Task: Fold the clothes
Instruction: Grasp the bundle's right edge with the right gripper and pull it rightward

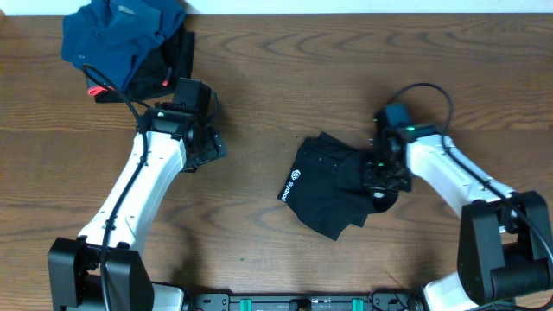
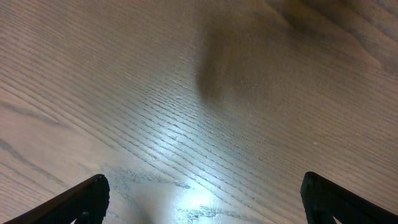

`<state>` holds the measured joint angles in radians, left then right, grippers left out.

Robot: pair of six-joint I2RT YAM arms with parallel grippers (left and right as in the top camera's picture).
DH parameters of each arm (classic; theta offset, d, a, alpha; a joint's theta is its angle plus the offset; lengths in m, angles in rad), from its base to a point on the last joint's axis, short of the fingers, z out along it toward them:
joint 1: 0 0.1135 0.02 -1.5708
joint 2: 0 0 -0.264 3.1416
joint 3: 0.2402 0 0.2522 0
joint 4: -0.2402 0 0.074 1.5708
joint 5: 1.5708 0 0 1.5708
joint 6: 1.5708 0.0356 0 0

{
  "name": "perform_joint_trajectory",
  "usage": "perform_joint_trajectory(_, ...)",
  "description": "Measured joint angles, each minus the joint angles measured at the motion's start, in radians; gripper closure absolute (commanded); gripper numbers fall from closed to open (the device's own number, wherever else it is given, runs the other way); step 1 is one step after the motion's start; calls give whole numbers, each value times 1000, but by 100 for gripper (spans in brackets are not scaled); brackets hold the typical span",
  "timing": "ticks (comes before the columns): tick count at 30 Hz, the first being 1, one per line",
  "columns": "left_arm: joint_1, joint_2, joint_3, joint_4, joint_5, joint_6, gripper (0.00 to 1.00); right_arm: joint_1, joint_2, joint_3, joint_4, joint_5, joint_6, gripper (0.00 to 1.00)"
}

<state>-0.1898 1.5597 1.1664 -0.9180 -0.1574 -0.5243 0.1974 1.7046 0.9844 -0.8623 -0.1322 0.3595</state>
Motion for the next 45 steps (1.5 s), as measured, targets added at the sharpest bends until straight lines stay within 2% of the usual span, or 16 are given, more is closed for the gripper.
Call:
perform_joint_trajectory(5, 0, 0, 0, -1, 0, 0, 2, -109, 0, -6, 5, 31, 0, 92)
perform_joint_trajectory(9, 0, 0, 0, -2, 0, 0, 2, -137, 0, 12, -30, 40, 0, 94)
perform_joint_trajectory(12, 0, 0, 0, -3, 0, 0, 2, -137, -1, 88, -99, 35, 0, 94)
perform_joint_trajectory(15, 0, 0, 0, -2, 0, 0, 2, -137, -22, 207, -166, 11, -2, 90)
perform_joint_trajectory(19, 0, 0, 0, -1, 0, 0, 2, -136, -106, 344, -161, -135, -55, 81)
perform_joint_trajectory(24, 0, 0, 0, 2, 0, 0, 2, -98, -186, 378, -135, -357, -113, 79)
perform_joint_trajectory(27, 0, 0, 0, 4, 0, 0, 2, -50, -182, 325, -60, -455, -129, 79)
perform_joint_trajectory(35, 0, 0, 0, 6, 0, 0, 2, 71, -90, 0, 337, -759, -103, 77)
perform_joint_trajectory(37, 0, 0, 0, 5, 0, 0, 2, 71, -54, -69, 410, -813, -99, 74)
perform_joint_trajectory(39, 0, 0, 0, 6, 0, 0, 2, 67, -32, -105, 435, -846, -97, 73)
perform_joint_trajectory(42, 0, 0, 0, 5, 0, 0, 2, 45, 10, -146, 448, -892, -100, 66)
perform_joint_trajectory(45, 0, 0, 0, 6, 0, 0, 2, 18, 68, -179, 449, -916, -112, 65)
